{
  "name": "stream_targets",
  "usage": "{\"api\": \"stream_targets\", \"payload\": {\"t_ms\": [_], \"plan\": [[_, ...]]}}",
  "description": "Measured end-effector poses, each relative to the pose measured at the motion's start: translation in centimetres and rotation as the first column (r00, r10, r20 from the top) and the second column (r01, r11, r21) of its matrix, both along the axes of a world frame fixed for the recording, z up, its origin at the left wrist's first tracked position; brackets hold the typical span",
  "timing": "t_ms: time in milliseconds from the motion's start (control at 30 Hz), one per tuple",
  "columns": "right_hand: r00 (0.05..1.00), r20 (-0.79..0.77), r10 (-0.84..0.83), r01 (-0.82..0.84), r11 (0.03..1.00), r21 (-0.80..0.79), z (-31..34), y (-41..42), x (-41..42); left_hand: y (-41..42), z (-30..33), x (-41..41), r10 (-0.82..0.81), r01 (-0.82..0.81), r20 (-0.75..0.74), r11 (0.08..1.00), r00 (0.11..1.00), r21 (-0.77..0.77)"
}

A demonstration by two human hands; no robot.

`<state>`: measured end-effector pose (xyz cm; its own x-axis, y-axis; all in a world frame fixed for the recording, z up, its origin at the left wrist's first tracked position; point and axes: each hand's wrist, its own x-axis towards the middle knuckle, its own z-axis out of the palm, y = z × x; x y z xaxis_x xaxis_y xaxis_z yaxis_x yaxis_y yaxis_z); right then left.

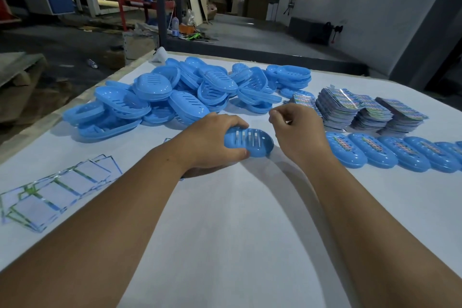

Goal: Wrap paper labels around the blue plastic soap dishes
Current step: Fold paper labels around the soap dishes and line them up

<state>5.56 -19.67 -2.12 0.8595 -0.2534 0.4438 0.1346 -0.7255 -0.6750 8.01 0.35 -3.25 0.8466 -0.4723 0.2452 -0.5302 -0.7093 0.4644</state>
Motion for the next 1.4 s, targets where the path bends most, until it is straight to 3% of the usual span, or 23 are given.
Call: {"api": "stream_targets", "payload": {"t_ms": [167,367,500,567,833,1067,1400], "plan": [[0.999,0.024,0.022,-0.022,0.999,0.023,0.2,0.2,-0.3,0.2,0.5,-0.4,0.032,-0.025,-0.085,0.997,0.996,0.074],[1.0,0.025,0.018,-0.019,0.999,0.04,0.2,0.0,-0.4,3.2,3.6,-0.4,0.218,-0.218,-0.019,0.976,0.976,-0.021],[0.999,0.028,0.04,-0.041,0.998,0.051,0.1,0.2,-0.3,5.5,3.8,-0.4,0.368,-0.299,-0.157,0.89,0.916,0.343],[0.998,0.031,0.048,-0.05,0.997,0.052,0.1,0.2,-0.2,5.7,3.8,-0.5,0.386,-0.296,-0.172,0.87,0.906,0.394],[0.997,0.036,0.068,-0.07,0.996,0.049,0.0,0.2,-0.1,6.1,3.6,-0.3,0.475,-0.396,-0.21,0.858,0.855,0.328],[0.995,0.045,0.09,-0.092,0.994,0.051,-0.1,0.4,-0.3,6.1,3.5,-0.2,0.571,-0.473,-0.202,0.794,0.796,0.381],[0.995,0.038,0.094,-0.096,0.993,0.068,-0.1,0.7,-0.5,5.5,3.5,-0.4,0.481,-0.448,-0.338,0.877,0.809,0.173]]}}
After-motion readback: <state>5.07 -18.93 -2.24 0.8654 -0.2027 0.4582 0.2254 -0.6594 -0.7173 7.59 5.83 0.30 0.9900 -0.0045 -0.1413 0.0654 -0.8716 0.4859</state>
